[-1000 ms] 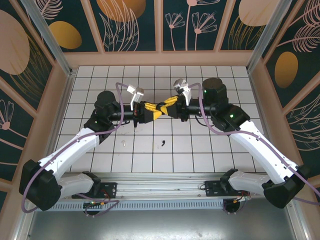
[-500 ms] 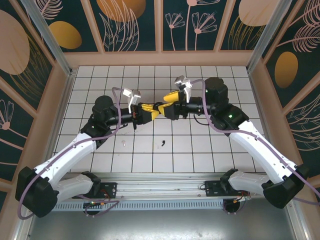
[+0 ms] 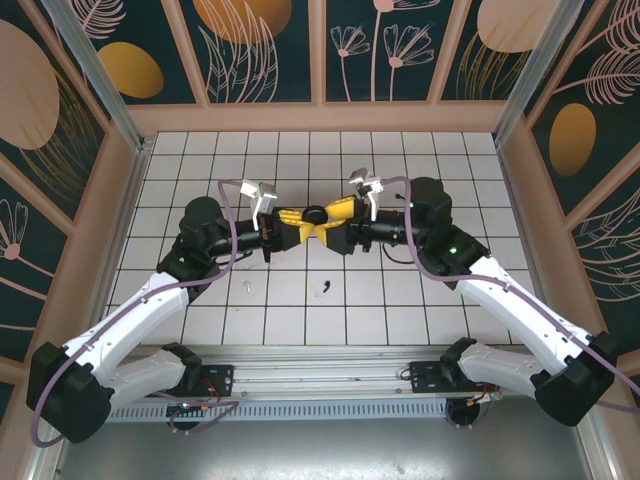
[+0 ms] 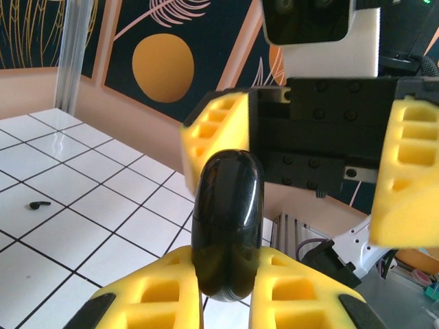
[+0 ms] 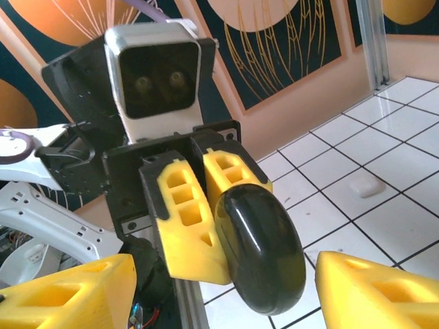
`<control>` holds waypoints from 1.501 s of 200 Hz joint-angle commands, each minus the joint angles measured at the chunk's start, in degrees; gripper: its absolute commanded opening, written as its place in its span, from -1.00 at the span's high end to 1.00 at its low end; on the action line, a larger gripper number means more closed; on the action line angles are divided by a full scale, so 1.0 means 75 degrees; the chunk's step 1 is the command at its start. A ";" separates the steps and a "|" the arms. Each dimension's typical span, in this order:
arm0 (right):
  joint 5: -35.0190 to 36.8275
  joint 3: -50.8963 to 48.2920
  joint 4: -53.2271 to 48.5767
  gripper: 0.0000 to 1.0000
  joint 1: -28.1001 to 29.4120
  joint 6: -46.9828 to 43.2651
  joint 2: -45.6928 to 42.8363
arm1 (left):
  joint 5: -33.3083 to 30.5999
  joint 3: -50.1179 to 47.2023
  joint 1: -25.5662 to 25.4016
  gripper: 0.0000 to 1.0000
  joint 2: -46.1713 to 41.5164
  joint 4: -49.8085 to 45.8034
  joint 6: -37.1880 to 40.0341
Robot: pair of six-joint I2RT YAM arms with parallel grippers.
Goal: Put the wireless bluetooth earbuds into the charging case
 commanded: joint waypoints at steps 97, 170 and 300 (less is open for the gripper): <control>0.1146 0.0338 -0.0088 -0.38 0.0003 0.0025 0.0372 | 0.0395 -0.0496 -0.0013 1.00 -0.0099 0.1200 -0.0453; 0.1337 0.0378 -0.0185 -0.37 -0.0214 0.0154 0.0570 | 0.0391 -0.0473 -0.0012 1.00 -0.0223 0.1139 -0.0438; 0.1020 0.0537 -0.0333 -0.35 -0.0794 0.0590 0.0871 | 0.0109 -0.0499 -0.0015 1.00 -0.0544 0.0785 -0.0229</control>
